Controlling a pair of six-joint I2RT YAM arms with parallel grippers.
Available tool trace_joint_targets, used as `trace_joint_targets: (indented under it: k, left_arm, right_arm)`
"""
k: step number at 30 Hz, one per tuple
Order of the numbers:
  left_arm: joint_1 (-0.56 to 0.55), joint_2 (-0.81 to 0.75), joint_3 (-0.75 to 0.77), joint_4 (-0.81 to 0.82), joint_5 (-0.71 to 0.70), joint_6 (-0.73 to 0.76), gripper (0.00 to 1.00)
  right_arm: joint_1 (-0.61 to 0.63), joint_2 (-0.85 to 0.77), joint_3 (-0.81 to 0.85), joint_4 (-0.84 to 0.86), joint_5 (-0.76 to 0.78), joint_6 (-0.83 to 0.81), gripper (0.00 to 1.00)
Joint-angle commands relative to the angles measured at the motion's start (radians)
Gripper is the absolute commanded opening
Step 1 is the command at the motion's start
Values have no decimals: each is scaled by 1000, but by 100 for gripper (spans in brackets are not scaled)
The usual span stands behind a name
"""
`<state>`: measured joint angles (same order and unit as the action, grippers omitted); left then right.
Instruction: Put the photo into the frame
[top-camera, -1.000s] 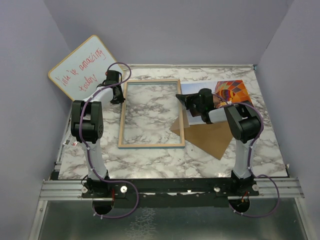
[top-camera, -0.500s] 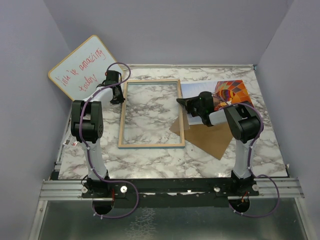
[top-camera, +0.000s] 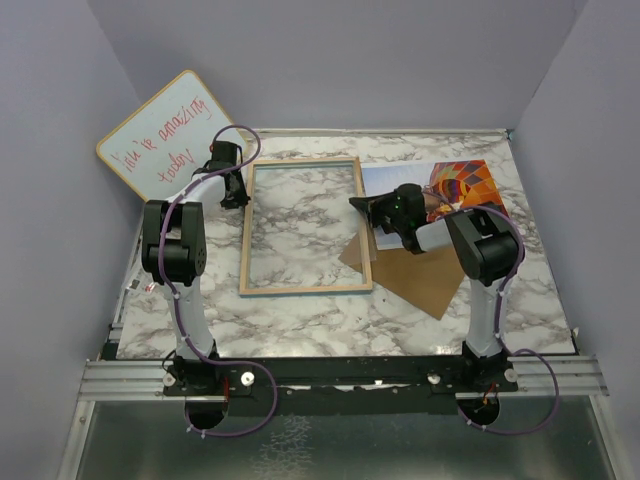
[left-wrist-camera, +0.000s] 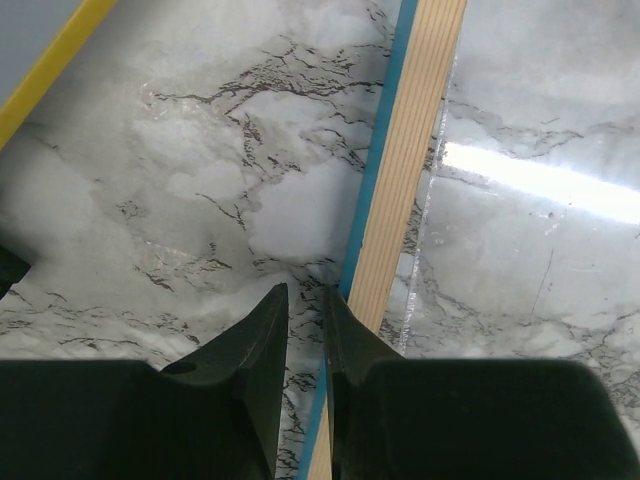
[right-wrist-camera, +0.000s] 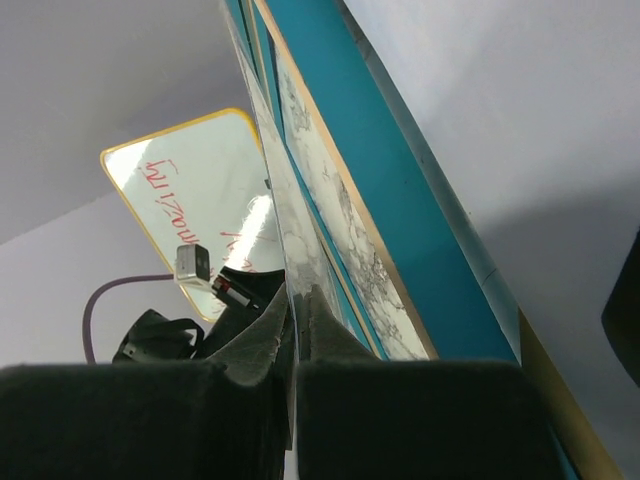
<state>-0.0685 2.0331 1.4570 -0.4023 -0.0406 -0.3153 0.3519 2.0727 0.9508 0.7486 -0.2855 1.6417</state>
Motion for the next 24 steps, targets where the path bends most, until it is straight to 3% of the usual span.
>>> trace_joint_targets:
  k: [1,17,24]
  left_arm:
    - [1,26,-10,20,58,-20,21]
    - [1,31,-12,19,91,-25,21]
    - [2,28,-13,20,92,-25,21]
  right_arm:
    - [20,43,26,56,-12,4,1]
    - [31,57,36,224,-33,-323,1]
    - [32,73,38,295,-67,-354,10]
